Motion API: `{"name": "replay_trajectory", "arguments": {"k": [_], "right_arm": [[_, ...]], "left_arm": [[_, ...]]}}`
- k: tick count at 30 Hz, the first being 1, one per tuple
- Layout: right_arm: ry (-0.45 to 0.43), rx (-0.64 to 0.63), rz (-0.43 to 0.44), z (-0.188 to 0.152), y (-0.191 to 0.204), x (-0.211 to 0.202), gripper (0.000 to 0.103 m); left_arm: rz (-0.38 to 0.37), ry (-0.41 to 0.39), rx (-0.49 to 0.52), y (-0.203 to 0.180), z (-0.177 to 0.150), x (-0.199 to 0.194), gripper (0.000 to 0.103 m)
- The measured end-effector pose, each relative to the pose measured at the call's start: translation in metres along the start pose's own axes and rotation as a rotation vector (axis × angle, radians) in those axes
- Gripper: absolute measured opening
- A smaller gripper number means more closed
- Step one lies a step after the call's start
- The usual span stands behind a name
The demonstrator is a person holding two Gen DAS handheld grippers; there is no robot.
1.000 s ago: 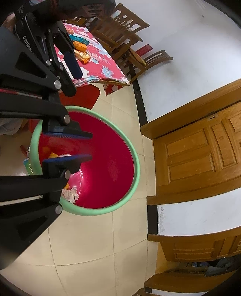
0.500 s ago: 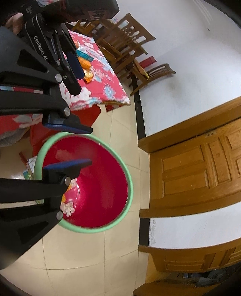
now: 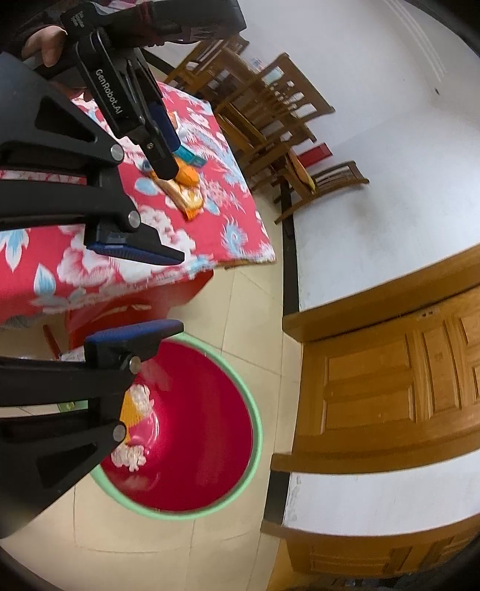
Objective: Collect trash
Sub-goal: 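Move both open tools back over the table toward the orange box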
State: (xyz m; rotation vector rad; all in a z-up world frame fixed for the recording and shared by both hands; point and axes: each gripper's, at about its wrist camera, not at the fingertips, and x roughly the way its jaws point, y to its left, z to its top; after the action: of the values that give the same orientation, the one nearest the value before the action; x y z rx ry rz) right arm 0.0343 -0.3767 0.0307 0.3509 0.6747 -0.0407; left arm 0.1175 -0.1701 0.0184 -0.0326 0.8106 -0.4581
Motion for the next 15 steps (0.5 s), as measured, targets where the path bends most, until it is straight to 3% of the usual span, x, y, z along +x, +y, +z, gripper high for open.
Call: {"name": "replay_trajectory", "arguments": {"k": [15], "right_arm": [[0.052, -0.106, 0.112, -0.004, 0.081, 0.028, 0.034]], "left_arm": [[0.146, -0.056, -0.133, 0.088, -0.014, -0.045, 0.058]]}}
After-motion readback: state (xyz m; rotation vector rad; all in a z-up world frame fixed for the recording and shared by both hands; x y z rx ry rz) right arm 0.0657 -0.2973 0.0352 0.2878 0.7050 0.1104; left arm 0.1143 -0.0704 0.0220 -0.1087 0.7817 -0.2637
